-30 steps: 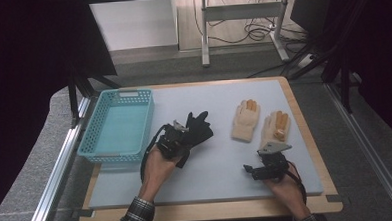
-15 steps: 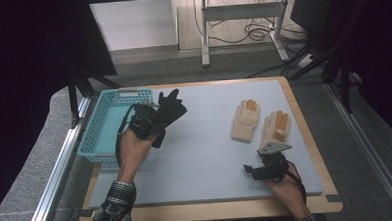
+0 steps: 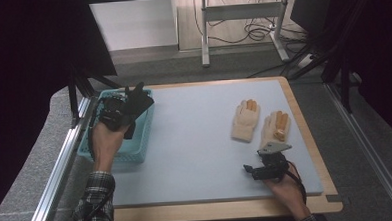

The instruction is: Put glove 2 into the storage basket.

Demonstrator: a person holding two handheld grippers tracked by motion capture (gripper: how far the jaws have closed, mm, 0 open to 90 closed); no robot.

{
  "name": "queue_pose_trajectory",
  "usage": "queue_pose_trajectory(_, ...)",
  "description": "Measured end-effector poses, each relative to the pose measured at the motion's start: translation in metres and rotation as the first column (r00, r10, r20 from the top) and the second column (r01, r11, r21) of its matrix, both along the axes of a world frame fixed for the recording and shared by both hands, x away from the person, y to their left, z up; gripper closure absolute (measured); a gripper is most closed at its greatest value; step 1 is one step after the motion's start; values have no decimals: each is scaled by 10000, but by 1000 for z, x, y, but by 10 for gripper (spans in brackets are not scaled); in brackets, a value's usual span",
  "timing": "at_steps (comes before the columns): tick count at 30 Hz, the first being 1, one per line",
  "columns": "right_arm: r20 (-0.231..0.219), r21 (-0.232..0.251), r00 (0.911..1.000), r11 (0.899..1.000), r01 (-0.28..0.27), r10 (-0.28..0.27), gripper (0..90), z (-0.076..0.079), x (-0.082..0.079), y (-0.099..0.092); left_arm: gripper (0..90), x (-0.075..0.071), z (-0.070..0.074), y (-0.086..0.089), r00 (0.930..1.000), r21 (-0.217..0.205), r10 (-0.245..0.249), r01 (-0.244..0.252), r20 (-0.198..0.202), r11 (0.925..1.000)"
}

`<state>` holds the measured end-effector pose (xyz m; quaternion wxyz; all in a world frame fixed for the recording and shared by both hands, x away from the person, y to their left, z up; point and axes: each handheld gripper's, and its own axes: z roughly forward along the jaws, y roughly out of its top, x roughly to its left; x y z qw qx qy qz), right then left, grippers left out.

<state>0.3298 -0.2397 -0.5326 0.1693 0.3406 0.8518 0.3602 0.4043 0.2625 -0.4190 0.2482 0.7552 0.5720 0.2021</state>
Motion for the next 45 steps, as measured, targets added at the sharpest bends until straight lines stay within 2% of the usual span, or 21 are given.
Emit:
queue_pose_trajectory(4, -4, 2, 10000, 10000, 4, -4, 200, 0, 0, 0, 672, 10, -11, 21, 9966, 232, 663, -652, -484, 9976)
queue_pose_trajectory(7, -3, 3, 10000, 10000, 6, -6, 200, 0, 0, 0, 668, 20, -28, 40, 9849, 466, 1296, -1249, -1150, 9911)
queue_pose_trajectory(8, -3, 3, 10000, 10000, 6, -6, 200, 0, 0, 0, 667, 20, -28, 40, 9849, 466, 1296, -1249, -1150, 9911)
queue_pose_trajectory(10, -4, 9, 10000, 10000, 6, -6, 200, 0, 0, 0, 668, 26, -39, 48, 9763, 592, 1572, -1498, -1490, 9869)
queue_pose_trajectory(11, -20, 14, 10000, 10000, 0, 0, 201, 0, 0, 0, 667, 33, -47, 55, 9652, 824, 1894, -1770, -1803, 9808)
queue_pose_trajectory(12, -20, 14, 10000, 10000, 0, 0, 201, 0, 0, 0, 667, 33, -47, 55, 9652, 824, 1894, -1770, -1803, 9808)
queue_pose_trajectory(13, -19, 12, 10000, 10000, 3, -3, 200, 0, 0, 0, 665, 39, -55, 60, 9531, 935, 2197, -2042, -2083, 9745)
queue_pose_trajectory(14, -14, 7, 10000, 10000, 4, -4, 201, 0, 0, 0, 665, 39, -55, 60, 9531, 935, 2197, -2042, -2083, 9745)
queue_pose_trajectory(16, -18, 14, 10000, 10000, 2, -2, 201, 0, 0, 0, 662, 47, -66, 63, 9405, 1146, 2367, -2144, -2437, 9700)
queue_pose_trajectory(21, -11, 15, 10000, 10000, 8, -8, 200, 0, 0, 0, 630, 51, -78, 65, 9276, 1352, 2529, -2231, -2749, 9654)
queue_pose_trajectory(23, -13, 17, 10000, 10000, 5, -5, 200, 0, 0, 0, 535, 52, -81, 64, 9215, 1585, 2504, -2110, -2969, 9645)
queue_pose_trajectory(24, -20, 20, 10000, 10000, 3, -3, 201, 0, 0, 0, 452, 52, -81, 63, 9221, 1755, 2499, -2048, -2954, 9630)
queue_pose_trajectory(25, -27, 23, 10000, 10000, 8, -8, 201, 0, 0, 0, 304, 50, -79, 63, 9246, 1964, 2575, -2073, -2808, 9584)
queue_pose_trajectory(26, -22, 18, 10000, 10000, 7, -7, 200, 0, 0, 0, 245, 50, -79, 63, 9246, 1964, 2575, -2073, -2808, 9584)
queue_pose_trajectory(28, -11, 10, 10000, 10000, 10, -10, 200, 0, 0, 0, 197, 47, -76, 64, 9197, 1686, 2350, -1894, -3147, 9673)
queue_pose_trajectory(31, -25, 13, 10000, 10000, 7, -7, 201, 0, 0, 0, 69, 43, -70, 67, 9232, 1284, 2196, -1877, -3154, 9738)
queue_pose_trajectory(35, -11, 1, 10000, 10000, 10, -10, 201, 0, 0, 0, 50, 30, -48, 72, 9542, 217, 1770, -1771, -2412, 9840)
queue_pose_trajectory(37, -10, 3, 10000, 10000, 10, -10, 201, 0, 0, 0, 41, 24, -43, 72, 9648, -422, 1466, -1594, -2181, 9863)
queue_pose_trajectory(41, -13, 8, 10000, 10000, 20, -20, 201, 0, 0, 0, 20, 11, -34, 62, 9909, -864, 491, -602, -1256, 9944)
queue_pose_trajectory(42, -13, 8, 10000, 10000, 20, -20, 201, 0, 0, 0, 19, 11, -34, 62, 9909, -864, 491, -602, -1256, 9944)
queue_pose_trajectory(45, -14, 0, 10000, 10000, 14, -14, 201, 0, 0, 0, 16, 4, -29, 54, 9986, -1188, 76, -137, -517, 9928)
